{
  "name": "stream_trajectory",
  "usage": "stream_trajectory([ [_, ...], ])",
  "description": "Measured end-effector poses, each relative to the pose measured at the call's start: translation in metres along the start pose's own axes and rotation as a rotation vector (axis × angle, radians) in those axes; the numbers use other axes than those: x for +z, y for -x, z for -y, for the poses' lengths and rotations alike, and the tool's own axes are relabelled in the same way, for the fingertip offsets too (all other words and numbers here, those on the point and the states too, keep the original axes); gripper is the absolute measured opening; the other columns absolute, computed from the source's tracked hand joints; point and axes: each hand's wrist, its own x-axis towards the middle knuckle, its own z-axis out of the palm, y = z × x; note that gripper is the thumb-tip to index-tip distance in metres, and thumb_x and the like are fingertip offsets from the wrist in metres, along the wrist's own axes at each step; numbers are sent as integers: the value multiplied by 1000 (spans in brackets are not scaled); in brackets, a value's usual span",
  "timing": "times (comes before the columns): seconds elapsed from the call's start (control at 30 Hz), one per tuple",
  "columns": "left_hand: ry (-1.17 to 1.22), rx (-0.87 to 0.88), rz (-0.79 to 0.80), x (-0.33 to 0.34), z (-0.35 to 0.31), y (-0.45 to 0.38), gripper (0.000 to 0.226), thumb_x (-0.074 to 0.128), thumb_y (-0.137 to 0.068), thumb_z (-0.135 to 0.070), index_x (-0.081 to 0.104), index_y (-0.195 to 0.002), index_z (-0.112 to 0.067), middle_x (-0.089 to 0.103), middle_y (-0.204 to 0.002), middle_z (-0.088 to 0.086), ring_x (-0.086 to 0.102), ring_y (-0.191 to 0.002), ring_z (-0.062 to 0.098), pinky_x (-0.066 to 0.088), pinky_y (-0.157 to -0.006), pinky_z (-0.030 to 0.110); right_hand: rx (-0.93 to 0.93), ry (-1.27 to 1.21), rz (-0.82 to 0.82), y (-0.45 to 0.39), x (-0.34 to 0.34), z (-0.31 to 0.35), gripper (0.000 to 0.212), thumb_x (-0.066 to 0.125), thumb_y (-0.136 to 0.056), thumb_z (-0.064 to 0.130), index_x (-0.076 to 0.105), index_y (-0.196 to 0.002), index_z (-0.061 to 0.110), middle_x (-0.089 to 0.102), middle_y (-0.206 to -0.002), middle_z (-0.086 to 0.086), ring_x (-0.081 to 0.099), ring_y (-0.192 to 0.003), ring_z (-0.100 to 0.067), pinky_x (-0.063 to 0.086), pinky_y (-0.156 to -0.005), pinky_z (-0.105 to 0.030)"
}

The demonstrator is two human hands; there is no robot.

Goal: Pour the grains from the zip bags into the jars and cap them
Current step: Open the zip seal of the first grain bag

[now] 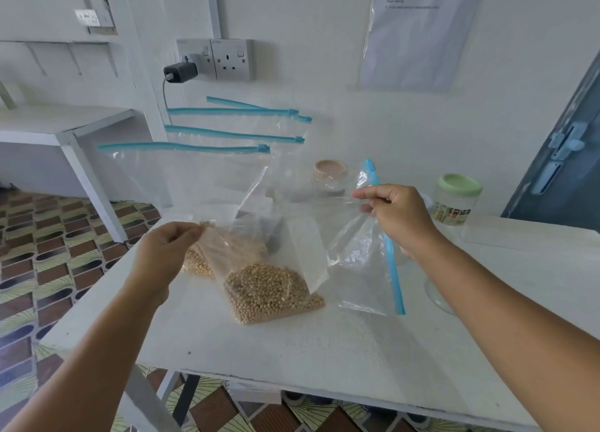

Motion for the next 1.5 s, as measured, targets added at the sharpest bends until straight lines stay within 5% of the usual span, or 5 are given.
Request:
stream_trajectory([
  [0.53,-88,-37,367,-1,-10,9,10,70,-97,-13,79,-101,-12,76,-82,-7,60,-66,-3,41,-76,27,-16,-2,25,2,4,0,48,47,-103,1,81,-96,34,75,-104,12,71,-89,-3,50,-81,-18],
  [0.73,-132,76,-55,-4,-10,9,6,72,-96,-22,77,-93,-20,75,-97,2,66,-97,23,48,-78,28,-10,14,-37,-1,3,-6,50,49,-101,3,79,-89,41,76,-94,4,72,-92,-17,55,-74,-28],
  [0.97,-128,18,120,-5,-6,4,15,69,-99,-24,72,-92,-10,58,-85,12,49,-80,23,38,-70,33,-41,26,17,1,4,-5,50,48,-102,2,78,-96,41,73,-91,5,56,-74,-39,51,-67,-39],
  [1.17,-39,-16,253,-2,-11,8,14,77,-92,-11,72,-105,-13,79,-87,6,71,-81,17,50,-81,31,-88,10,87,4,11,0,35,63,-100,12,78,-98,43,71,-117,15,68,-100,-9,55,-90,-24],
  [1.5,-103,140,-39,1,-3,10,12,71,-96,-15,72,-95,-26,73,-87,-1,65,-84,19,51,-77,28,-85,-11,-5,-2,9,-3,43,58,-98,4,79,-92,41,76,-102,7,72,-93,-18,56,-77,-19],
])
